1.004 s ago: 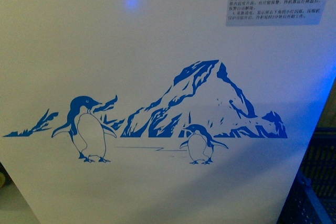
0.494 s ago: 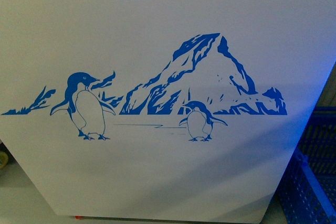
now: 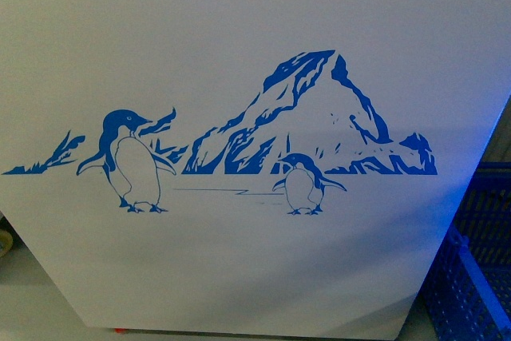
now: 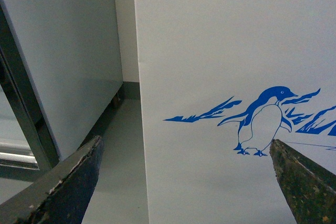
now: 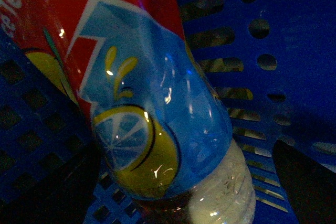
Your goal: Put drink in fridge
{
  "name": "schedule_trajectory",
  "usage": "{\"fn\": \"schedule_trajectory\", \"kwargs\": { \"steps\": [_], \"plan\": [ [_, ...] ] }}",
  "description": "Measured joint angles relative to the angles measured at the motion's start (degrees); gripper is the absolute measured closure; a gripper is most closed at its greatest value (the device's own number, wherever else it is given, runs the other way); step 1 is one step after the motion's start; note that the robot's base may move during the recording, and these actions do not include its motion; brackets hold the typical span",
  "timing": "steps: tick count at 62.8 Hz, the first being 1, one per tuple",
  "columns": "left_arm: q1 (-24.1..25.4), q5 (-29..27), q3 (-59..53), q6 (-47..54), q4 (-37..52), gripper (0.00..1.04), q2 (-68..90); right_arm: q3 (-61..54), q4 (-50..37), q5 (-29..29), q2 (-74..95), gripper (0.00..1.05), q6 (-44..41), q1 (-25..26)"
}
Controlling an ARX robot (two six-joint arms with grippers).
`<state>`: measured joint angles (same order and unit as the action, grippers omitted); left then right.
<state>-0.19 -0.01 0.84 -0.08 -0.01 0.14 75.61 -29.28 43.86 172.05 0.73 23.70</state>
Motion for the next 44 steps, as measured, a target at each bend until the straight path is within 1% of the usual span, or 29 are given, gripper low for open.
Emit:
{"fn": "schedule_trajectory", "kwargs": {
  "steps": [22,34,44],
  "plan": [
    [0.0,0.0,0.0,0.0,0.0,0.08,0.0,6.03,6.54,2.69,3.19,0.08,2.32,0.02],
    [0.0,0.0,0.0,0.0,0.0,0.08,0.0,8.5,11.76,3.04,3.54,0.08,5.07,0.0],
    [0.0,0.0,0.0,0.0,0.0,0.08,0.0,8.52,13.94,2.69,3.5,0.08,7.54,0.0]
  ]
}}
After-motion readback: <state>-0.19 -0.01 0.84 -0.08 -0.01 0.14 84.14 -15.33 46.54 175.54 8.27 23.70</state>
